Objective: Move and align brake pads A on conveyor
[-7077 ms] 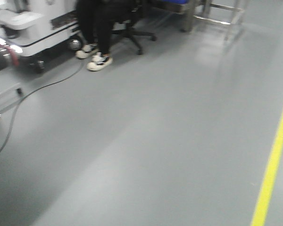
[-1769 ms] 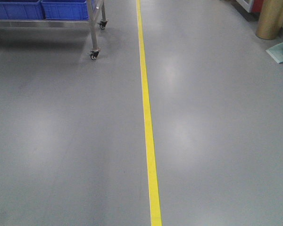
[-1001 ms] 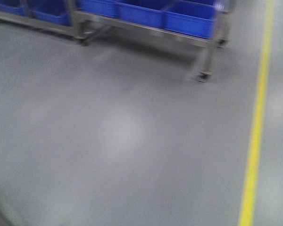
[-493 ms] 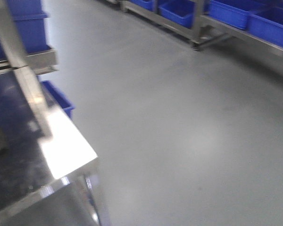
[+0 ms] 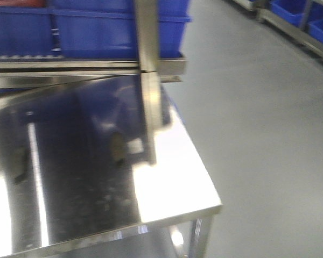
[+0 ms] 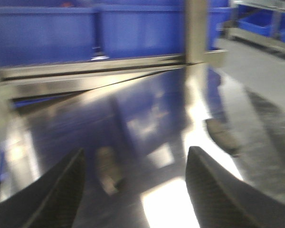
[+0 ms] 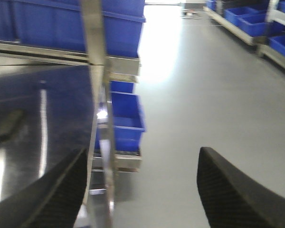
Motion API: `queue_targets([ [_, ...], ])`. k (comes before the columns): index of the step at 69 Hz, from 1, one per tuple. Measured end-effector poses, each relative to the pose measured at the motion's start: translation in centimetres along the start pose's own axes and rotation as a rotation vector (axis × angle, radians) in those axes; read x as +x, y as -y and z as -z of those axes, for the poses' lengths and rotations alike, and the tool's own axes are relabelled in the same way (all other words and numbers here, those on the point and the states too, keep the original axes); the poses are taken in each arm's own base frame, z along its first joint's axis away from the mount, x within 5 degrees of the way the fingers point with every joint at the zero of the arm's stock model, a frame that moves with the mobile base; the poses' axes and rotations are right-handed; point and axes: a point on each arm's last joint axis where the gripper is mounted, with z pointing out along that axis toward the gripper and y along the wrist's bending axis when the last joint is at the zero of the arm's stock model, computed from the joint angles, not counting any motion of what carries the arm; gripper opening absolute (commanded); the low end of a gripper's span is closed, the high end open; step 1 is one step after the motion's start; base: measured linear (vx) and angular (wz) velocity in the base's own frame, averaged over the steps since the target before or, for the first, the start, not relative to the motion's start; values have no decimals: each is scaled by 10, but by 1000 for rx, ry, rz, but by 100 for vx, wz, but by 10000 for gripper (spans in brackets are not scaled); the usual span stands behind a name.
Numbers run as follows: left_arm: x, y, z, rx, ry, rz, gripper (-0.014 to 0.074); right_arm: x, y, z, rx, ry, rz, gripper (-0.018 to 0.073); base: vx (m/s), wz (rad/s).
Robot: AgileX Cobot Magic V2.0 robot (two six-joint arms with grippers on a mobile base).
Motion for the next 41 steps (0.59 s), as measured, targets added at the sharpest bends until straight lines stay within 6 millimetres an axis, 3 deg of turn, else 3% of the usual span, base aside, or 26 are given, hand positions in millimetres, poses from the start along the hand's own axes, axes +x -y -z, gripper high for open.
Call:
queue_targets([
  [22,0,0,0,0,0,0,433,0,0,0,-1,0,-1,484,5,70],
  [41,0,0,0,0,0,0,433,0,0,0,-1,0,-2,484,7,23],
])
